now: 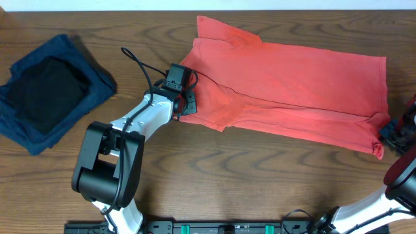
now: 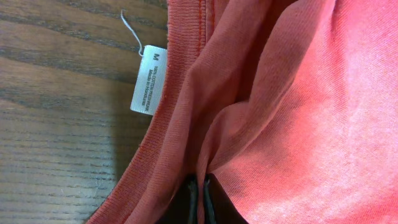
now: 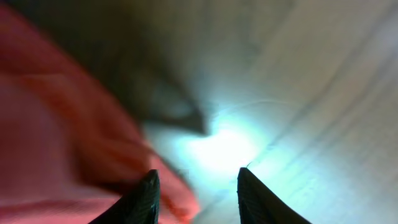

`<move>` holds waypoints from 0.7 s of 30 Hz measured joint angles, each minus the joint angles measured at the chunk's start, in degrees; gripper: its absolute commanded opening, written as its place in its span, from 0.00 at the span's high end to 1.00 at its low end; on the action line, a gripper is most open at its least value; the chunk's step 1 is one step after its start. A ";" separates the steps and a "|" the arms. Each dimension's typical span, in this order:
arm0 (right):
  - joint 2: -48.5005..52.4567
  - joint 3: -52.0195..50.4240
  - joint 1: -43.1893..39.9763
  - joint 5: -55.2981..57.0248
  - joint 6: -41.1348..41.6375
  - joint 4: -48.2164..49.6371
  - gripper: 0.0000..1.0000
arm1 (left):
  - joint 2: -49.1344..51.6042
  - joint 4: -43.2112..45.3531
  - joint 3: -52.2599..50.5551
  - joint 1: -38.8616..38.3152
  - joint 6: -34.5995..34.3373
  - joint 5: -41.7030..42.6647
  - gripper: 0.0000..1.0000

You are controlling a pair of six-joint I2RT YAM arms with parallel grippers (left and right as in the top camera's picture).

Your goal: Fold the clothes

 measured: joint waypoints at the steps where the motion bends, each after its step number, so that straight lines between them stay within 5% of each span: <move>1: 0.00 0.63 0.00 -1.20 -0.09 -0.37 0.60 | 0.00 0.00 0.00 0.00 0.00 0.00 0.94; 7: -2.73 5.25 0.00 -5.84 -0.63 -4.59 0.60 | 0.00 0.63 0.00 0.00 0.00 0.04 0.93; 14: -8.04 6.67 0.37 -9.66 -1.42 -8.28 0.59 | -0.90 4.94 -0.07 0.00 0.46 5.64 0.52; 19: -8.02 3.34 2.34 -10.60 -2.12 -6.21 0.60 | -5.46 5.22 -0.09 0.00 1.31 6.03 0.46; 21: -8.02 0.70 3.21 -10.88 -2.78 -3.93 0.69 | -7.50 5.03 -0.09 0.00 1.44 6.01 0.45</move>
